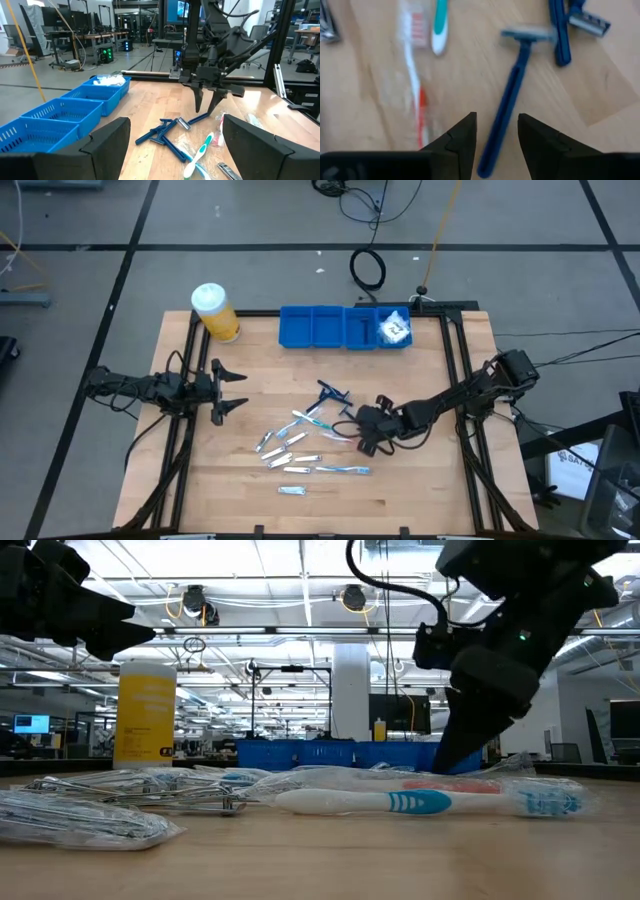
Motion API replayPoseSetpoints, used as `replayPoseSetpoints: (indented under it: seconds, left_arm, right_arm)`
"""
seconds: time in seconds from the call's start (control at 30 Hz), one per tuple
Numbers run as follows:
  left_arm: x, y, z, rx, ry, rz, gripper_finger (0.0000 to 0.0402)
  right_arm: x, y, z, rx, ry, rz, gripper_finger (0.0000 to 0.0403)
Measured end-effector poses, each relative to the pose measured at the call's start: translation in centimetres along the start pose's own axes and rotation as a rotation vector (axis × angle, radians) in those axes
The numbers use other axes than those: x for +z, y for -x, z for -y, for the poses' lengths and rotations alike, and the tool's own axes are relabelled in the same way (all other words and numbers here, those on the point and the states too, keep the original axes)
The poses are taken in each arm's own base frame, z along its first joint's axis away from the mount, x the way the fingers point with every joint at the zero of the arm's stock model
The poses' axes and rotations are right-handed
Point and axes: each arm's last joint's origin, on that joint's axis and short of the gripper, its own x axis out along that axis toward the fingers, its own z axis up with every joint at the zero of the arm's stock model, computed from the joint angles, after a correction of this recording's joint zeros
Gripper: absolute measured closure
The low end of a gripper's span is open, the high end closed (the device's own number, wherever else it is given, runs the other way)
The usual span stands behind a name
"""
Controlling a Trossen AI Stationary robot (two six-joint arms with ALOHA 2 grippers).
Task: Pick & Place Travel size toiletries
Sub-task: Put the blue razor into the middle right blue basket
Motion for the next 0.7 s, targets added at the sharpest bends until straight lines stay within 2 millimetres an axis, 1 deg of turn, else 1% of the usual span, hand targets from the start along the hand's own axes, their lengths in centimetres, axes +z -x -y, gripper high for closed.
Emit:
replayPoseSetpoints:
  seconds: [0.1,0.37,0.53,0.7]
  left_arm:
    - [0.0,0.0,0.0,0.0,0.0,0.0,0.0091]
    - [0.0,0.0,0.0,0.0,0.0,0.0,0.0091]
    - [0.0,0.0,0.0,0.0,0.0,0.0,0.0091]
    - [0.0,0.0,0.0,0.0,0.0,0.0,0.0091]
  right_arm:
    - [-1.0,-0.4,0.6,-0.011,-0.01,-0.014,0.0271]
    - [-2.4,-0.7,1.5,-0.034,0.005,-0.031,0.0291]
    - [-3.3,-0.9,2.1,-0.049,0.06,-0.059,0.0324]
    - [-3.7,-1.1,2.3,-0.046,0.118,-0.064,0.0368]
